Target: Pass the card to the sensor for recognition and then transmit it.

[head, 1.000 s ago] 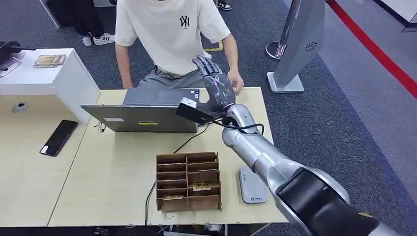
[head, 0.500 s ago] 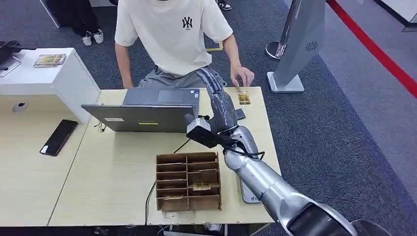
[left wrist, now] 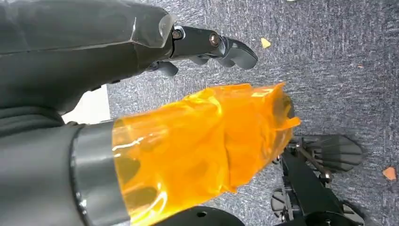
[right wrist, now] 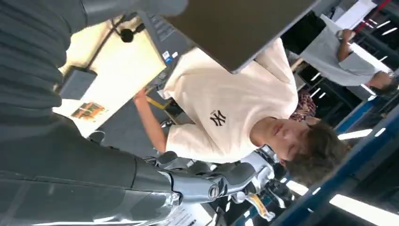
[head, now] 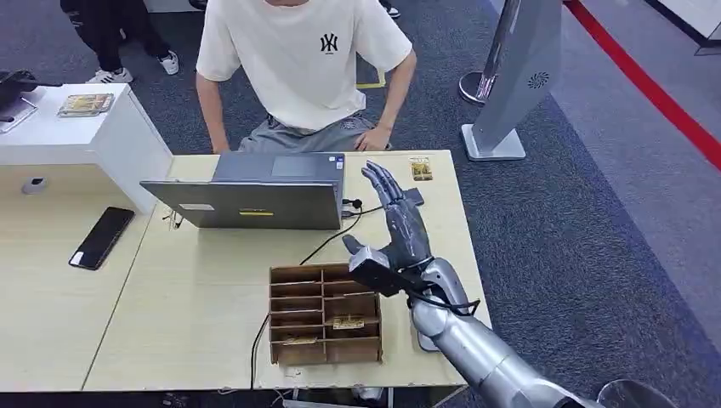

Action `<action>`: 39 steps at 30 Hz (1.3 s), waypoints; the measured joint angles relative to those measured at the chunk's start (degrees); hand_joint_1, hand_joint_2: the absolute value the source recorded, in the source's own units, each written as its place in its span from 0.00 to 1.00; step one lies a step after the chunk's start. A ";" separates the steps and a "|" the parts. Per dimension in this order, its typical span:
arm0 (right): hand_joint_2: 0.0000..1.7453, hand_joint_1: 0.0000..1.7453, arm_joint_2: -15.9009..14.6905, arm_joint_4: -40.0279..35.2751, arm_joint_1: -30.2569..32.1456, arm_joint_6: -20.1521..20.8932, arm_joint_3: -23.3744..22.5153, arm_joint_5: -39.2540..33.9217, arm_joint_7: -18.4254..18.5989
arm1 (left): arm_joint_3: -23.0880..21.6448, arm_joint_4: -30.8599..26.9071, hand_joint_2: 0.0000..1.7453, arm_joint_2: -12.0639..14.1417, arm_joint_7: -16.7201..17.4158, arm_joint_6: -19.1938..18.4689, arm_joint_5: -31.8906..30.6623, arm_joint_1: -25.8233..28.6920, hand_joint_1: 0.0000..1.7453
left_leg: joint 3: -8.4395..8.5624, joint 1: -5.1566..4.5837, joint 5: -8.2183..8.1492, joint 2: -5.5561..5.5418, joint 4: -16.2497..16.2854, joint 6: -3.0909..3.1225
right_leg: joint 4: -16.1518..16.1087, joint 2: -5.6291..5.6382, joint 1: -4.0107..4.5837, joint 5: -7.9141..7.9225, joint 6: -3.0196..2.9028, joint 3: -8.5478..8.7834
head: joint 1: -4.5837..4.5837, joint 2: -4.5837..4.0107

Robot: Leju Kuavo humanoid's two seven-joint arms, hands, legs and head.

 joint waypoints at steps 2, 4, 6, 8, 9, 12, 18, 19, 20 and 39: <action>1.00 0.91 -0.46 -0.76 1.20 0.00 -0.31 0.66 1.05 | 0.04 0.00 0.00 0.00 0.00 0.00 0.00 0.15 0.00 | -0.01 0.00 0.00 -0.01 0.00 0.00 | 0.00 0.00 0.00 0.00 0.00 0.00 | 0.00 0.00; 1.00 0.98 -0.81 -1.44 2.24 -0.09 -0.74 1.33 1.92 | 0.04 0.00 0.00 0.00 0.00 0.02 0.00 0.26 0.00 | -0.01 0.00 0.00 0.00 0.00 0.00 | 0.00 0.01 0.00 0.00 0.00 0.00 | 0.00 0.00; 1.00 0.98 -1.02 -1.77 2.92 -0.41 -1.20 2.42 2.49 | 0.04 0.00 0.00 0.00 0.00 0.02 0.00 0.26 0.00 | -0.01 0.00 0.00 0.00 0.00 0.00 | 0.00 0.00 0.00 0.00 0.00 0.00 | 0.00 0.00; 1.00 1.00 -1.18 -1.86 3.38 -1.05 -1.36 3.97 3.25 | 0.15 0.00 0.00 -0.02 0.00 0.02 0.00 0.29 0.00 | -0.01 0.00 0.00 0.00 0.00 0.00 | 0.00 0.00 0.00 0.00 -0.01 0.00 | 0.00 0.00; 1.00 0.95 -1.24 -1.86 3.60 -1.36 -1.35 4.72 3.65 | 0.28 0.00 0.00 -0.02 0.00 0.02 0.04 0.30 0.00 | -0.01 0.00 0.00 0.00 0.00 0.00 | 0.00 0.00 0.00 0.01 -0.02 0.00 | 0.00 0.00; 1.00 0.89 -1.31 -1.86 4.32 -1.97 -1.36 6.29 4.52 | 0.76 0.00 0.00 -0.04 0.00 0.02 0.13 0.30 0.00 | -0.01 0.00 0.00 0.00 0.00 0.00 | 0.00 0.01 0.00 0.01 -0.02 0.00 | 0.00 0.00; 1.00 0.77 -1.38 -2.23 5.56 -2.03 -1.75 6.64 5.48 | 1.00 0.00 0.00 -0.07 0.00 0.02 0.39 0.39 0.00 | -0.01 0.00 0.00 0.00 0.00 0.00 | 0.00 0.01 0.00 0.02 -0.02 0.00 | 0.00 0.00; 1.00 0.75 -1.44 -2.45 5.75 -2.05 -1.81 6.69 5.59 | 1.00 0.00 0.00 -0.07 0.00 0.02 0.39 0.39 0.00 | -0.01 0.00 0.00 0.00 0.00 0.00 | 0.00 0.01 0.00 0.02 -0.02 0.00 | 0.00 0.00; 1.00 0.75 -1.51 -2.67 5.92 -2.08 -1.92 6.75 5.70 | 1.00 0.00 0.00 -0.07 0.00 0.02 0.39 0.40 0.00 | -0.01 0.00 0.00 0.00 0.00 0.00 | 0.00 0.00 0.00 0.02 -0.02 0.00 | 0.02 0.00; 1.00 0.44 -4.17 -9.01 10.66 -1.75 -2.67 11.69 9.73 | 2.03 0.00 0.00 -0.09 -0.22 -0.09 0.66 0.77 0.00 | -0.01 0.00 0.00 0.00 0.00 0.00 | 0.00 0.00 0.00 0.02 -0.02 0.00 | 0.00 0.00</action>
